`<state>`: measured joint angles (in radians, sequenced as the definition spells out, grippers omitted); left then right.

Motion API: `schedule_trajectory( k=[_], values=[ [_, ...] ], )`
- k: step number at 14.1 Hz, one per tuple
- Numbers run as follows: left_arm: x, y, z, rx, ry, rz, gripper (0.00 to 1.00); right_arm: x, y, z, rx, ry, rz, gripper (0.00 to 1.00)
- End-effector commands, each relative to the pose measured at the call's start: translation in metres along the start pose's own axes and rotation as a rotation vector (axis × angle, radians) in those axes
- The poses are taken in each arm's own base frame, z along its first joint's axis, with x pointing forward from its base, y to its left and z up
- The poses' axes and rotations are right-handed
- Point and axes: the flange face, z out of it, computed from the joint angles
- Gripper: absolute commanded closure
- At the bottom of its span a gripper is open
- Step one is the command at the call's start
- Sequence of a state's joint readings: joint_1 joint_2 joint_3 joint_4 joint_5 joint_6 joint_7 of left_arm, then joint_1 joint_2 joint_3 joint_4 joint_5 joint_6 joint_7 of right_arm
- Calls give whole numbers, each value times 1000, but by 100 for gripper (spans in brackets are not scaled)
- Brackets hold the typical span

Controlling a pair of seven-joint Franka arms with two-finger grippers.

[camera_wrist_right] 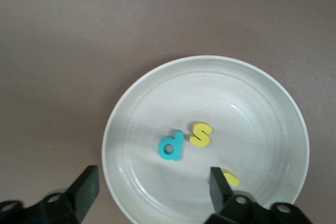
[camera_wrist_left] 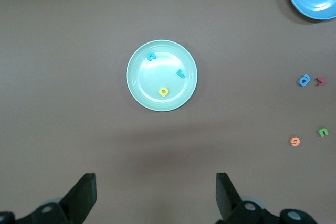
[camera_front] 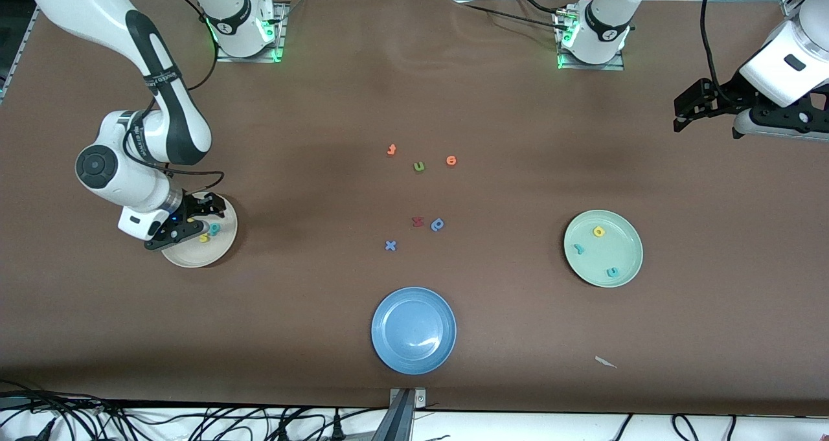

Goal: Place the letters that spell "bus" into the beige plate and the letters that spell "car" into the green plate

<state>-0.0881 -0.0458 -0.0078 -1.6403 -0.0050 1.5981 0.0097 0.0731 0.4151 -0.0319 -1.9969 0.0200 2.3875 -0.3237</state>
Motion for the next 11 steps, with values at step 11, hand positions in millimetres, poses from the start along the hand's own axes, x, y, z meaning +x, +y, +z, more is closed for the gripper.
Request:
schedule_trajectory(
  k=[11],
  values=[
    [2,4,-7,16,-4,28,0,1,-44,-164,29,-137,181,0]
  ],
)
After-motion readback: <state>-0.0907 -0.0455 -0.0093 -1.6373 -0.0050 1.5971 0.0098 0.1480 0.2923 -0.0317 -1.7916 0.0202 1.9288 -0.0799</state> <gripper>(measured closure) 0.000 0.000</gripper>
